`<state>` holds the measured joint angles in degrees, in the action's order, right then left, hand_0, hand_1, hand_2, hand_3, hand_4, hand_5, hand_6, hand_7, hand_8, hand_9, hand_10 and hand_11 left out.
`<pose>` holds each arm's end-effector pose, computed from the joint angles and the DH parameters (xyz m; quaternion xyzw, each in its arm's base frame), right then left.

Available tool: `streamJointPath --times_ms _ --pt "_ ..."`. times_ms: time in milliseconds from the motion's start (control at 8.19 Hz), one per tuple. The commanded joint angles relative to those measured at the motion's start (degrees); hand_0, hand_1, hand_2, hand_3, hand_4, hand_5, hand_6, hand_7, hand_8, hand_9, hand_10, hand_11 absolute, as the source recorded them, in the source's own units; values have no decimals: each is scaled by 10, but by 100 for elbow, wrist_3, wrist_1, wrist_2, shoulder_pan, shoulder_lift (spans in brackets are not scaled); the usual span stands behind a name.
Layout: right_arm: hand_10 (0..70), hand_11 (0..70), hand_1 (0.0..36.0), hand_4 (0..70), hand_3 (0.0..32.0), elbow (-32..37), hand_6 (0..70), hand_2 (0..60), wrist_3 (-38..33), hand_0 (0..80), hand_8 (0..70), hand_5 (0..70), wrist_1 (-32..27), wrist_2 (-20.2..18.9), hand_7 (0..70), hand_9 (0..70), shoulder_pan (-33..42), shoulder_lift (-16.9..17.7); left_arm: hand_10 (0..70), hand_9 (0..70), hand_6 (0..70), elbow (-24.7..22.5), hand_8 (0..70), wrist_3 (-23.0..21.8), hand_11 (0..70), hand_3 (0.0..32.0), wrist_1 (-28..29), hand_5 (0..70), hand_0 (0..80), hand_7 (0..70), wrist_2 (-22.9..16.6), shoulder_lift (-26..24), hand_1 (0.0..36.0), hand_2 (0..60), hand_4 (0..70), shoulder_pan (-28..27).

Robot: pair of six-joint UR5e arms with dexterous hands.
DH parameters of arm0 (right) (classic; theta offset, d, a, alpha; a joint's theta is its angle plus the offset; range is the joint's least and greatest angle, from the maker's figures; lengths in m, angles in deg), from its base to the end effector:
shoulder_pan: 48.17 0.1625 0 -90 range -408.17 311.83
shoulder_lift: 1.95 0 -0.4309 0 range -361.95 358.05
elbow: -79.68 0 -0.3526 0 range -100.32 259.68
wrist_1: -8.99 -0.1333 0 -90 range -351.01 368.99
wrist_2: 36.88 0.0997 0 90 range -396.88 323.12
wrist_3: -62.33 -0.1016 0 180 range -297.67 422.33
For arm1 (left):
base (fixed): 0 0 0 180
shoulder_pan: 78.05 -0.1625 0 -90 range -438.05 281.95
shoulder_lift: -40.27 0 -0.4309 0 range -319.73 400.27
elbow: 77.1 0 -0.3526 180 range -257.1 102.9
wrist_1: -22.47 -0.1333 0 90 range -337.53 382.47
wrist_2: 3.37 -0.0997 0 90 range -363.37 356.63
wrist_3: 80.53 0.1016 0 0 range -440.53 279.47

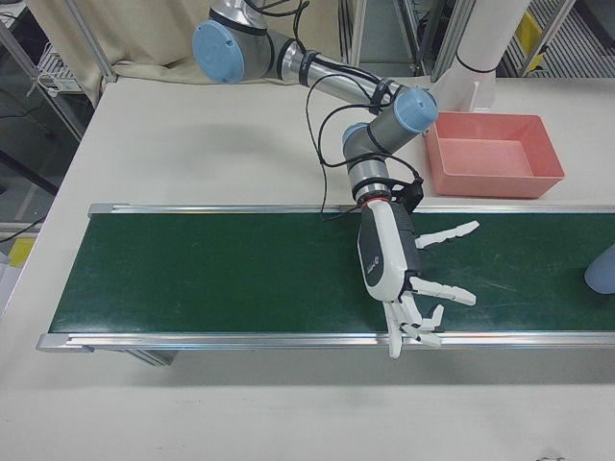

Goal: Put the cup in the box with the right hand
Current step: 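Move the right hand over the belt ahead of the blue cup, then hold the open right hand in the cup's path as it arrives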

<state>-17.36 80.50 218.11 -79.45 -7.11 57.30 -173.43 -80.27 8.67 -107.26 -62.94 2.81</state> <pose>-0.3021 -0.5392 0.4050 0.0684 -0.7391 0.6658 0.0755 -0.0219 -0.5493 0.5534 -0.1379 0.7277 -0.6563 0.1439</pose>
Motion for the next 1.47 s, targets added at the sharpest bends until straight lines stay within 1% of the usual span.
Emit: streamJointPath --times_ms 0,366,488,610,977,1343 --pt "0 0 0 700 0 -70 176 0 116 498 111 7 6 -5 700 308 -124 7 0 0 0 0 0 0 0 0 0 0 0 0 0 2 0 0 0 0" --pt "0 0 2 700 0 -79 172 0 238 503 109 8 32 -49 700 303 -124 7 0 0 0 0 0 0 0 0 0 0 0 0 0 2 0 0 0 0" --pt "0 0 9 700 0 -79 173 0 257 505 112 10 32 -58 700 306 -133 7 0 0 0 0 0 0 0 0 0 0 0 0 0 2 0 0 0 0" --pt "0 0 16 681 0 -79 170 0 257 509 111 13 41 -58 700 302 -125 7 0 0 0 0 0 0 0 0 0 0 0 0 0 2 0 0 0 0" --pt "0 0 0 700 0 -70 171 0 336 497 111 6 41 -76 700 305 -133 -2 0 0 0 0 0 0 0 0 0 0 0 0 0 -6 0 0 0 0" --pt "0 0 0 700 0 -79 166 0 467 493 112 5 41 -93 700 306 -133 -28 0 0 0 0 0 0 0 0 0 0 0 0 0 2 0 0 0 0"
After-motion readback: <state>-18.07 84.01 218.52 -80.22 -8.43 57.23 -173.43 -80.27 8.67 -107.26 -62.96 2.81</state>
